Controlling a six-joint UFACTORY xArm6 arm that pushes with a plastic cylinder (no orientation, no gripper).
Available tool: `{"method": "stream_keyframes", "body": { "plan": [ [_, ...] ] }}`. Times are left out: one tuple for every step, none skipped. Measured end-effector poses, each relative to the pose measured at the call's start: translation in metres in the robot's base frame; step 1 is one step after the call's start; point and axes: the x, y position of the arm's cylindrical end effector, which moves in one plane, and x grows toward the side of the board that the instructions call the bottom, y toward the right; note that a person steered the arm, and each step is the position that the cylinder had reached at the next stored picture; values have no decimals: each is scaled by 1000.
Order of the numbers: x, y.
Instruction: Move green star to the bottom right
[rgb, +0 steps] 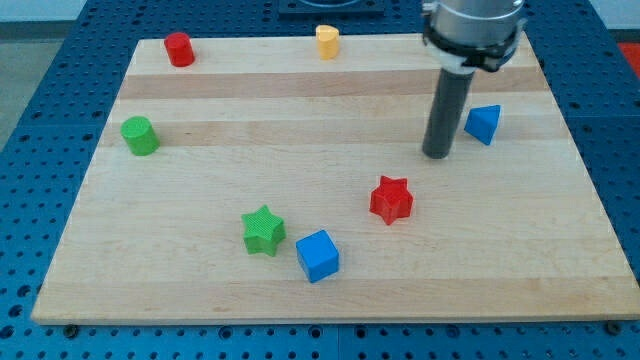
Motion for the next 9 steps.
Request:
{"method": "stream_keyframes", "body": {
  "plan": [
    [0,-31],
    [25,-35],
    [33,-35],
    [30,-52],
    [15,-117],
    [14,-203],
    [46,-284],
    [108,-268],
    [102,-223]
  ]
}}
